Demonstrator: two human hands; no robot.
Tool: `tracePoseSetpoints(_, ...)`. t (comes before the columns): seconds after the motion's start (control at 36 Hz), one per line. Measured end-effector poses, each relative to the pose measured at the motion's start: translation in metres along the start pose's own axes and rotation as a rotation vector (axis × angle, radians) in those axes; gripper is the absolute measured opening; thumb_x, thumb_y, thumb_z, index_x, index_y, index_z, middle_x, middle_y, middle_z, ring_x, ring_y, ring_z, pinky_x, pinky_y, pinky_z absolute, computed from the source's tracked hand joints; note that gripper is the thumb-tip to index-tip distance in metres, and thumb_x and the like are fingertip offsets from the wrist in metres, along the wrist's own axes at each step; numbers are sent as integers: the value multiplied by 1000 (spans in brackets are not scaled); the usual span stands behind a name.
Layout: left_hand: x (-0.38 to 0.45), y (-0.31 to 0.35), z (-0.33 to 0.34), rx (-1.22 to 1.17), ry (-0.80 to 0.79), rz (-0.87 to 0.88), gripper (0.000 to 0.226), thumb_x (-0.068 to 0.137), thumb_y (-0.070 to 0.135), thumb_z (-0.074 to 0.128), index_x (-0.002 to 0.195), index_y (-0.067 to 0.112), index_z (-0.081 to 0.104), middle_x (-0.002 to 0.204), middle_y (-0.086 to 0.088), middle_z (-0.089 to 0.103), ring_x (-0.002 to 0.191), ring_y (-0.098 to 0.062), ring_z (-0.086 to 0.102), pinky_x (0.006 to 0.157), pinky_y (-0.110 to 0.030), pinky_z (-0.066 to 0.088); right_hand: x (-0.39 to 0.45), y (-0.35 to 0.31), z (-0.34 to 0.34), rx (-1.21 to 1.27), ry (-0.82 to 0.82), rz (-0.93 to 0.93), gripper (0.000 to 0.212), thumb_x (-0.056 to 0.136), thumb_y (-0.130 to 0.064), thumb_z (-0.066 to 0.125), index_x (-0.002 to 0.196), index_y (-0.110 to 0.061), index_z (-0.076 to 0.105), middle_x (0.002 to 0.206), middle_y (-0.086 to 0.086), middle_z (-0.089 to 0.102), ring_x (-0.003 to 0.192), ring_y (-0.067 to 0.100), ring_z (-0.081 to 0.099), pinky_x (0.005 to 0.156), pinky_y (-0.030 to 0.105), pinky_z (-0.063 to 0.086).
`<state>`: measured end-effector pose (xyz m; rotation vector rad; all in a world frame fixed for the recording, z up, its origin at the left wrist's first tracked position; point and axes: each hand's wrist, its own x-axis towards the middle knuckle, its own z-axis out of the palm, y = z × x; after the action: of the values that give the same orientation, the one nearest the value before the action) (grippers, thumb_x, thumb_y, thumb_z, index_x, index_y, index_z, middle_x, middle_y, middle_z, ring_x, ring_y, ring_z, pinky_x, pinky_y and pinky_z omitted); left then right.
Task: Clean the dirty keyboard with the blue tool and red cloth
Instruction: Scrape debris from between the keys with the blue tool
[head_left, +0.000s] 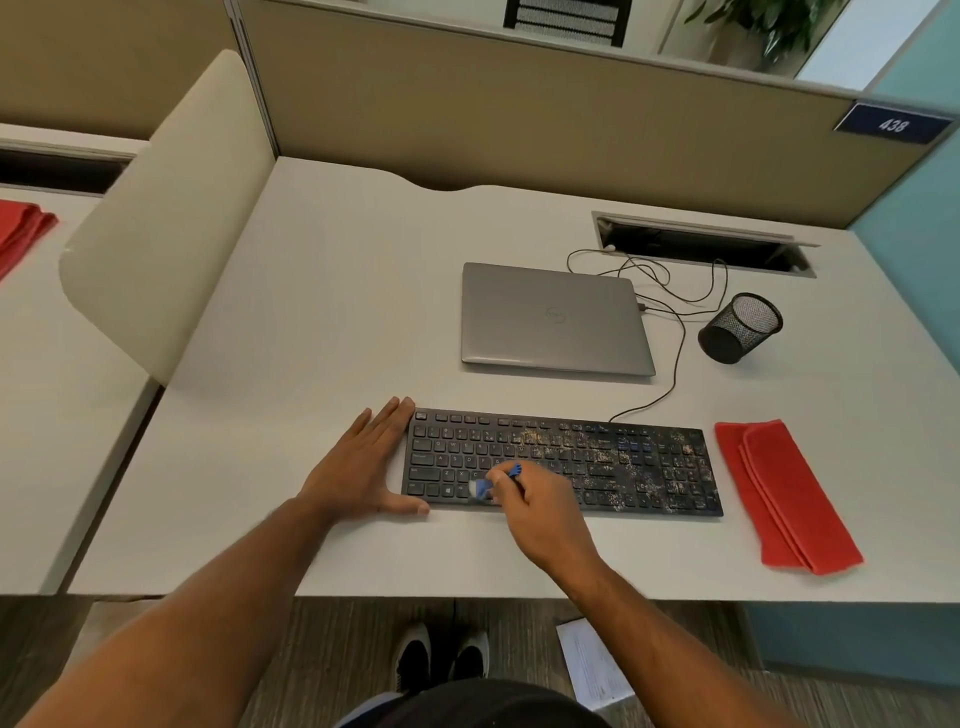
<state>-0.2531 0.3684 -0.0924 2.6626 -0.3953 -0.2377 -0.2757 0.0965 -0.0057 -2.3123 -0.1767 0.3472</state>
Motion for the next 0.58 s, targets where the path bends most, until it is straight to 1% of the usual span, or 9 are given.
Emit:
tracePoseSetpoints(0.08,0,0,-1,2,1,4,142,68,97,58,163,23,-17,171,9,-12,155,-1,-19,128,-32,-10,-1,-1,1,12,10,-26,17,103,-31,53,98,-34,69,82,-19,64,78,2,60,64,14,44)
tracePoseSetpoints(0.14,0,0,0,8,3,5,142,68,97,58,163,22,-16,171,9,-12,155,-2,-19,129,-34,-8,-2,1,5,-20,-32,-7,18,103,-31,52,101,-30,70,79,-20,61,73,0,57,60,13,40)
tracePoseSetpoints(0.22,0,0,0,11,-2,3,142,68,97,58,163,23,-17,171,9,-12,155,-2,-19,129,-35,-7,-6,3,9,-67,-72,-12,23,103,-30,50,89,-27,68,69,-16,56,61,2,51,56,16,34)
tracePoseSetpoints(0.28,0,0,0,7,-2,2,142,67,97,58,163,23,-16,171,10,-12,155,-2,-18,129,-35,-7,-9,1,11,-78,-82,-31,24,103,-30,50,86,-27,67,67,-15,55,60,3,51,55,18,34)
tracePoseSetpoints(0.36,0,0,0,4,-3,-1,141,67,97,58,163,24,-17,170,10,-12,155,-2,-18,129,-34,-8,-13,-4,15,-64,-60,-73,20,103,-34,52,101,-27,71,80,-15,61,70,3,55,61,18,41)
tracePoseSetpoints(0.42,0,0,0,3,-7,-2,141,67,97,57,162,26,-18,170,10,-13,155,-2,-18,129,-34,-8,-14,-6,18,-92,-68,-120,24,103,-36,51,111,-25,70,93,-10,67,80,6,58,71,23,48)
tracePoseSetpoints(0.47,1,-1,0,-1,-12,-3,141,67,98,56,162,26,-18,170,11,-14,155,-2,-19,129,-35,-7,-14,-6,20,-181,-71,-188,28,104,-37,48,113,-21,69,99,-5,68,84,8,59,77,28,50)
tracePoseSetpoints(0.53,0,0,0,0,-13,-1,141,67,98,56,162,25,-18,170,10,-14,155,-2,-19,129,-33,-9,-13,-2,20,-295,-26,-265,28,104,-34,47,109,-17,69,96,-3,68,82,13,61,75,31,51)
tracePoseSetpoints(0.58,0,-1,0,-1,-7,1,141,67,98,57,163,25,-17,171,10,-12,155,-2,-18,129,-33,-9,-11,4,18,-449,58,-325,20,101,-27,53,96,-16,69,84,-2,66,71,15,61,65,32,53)
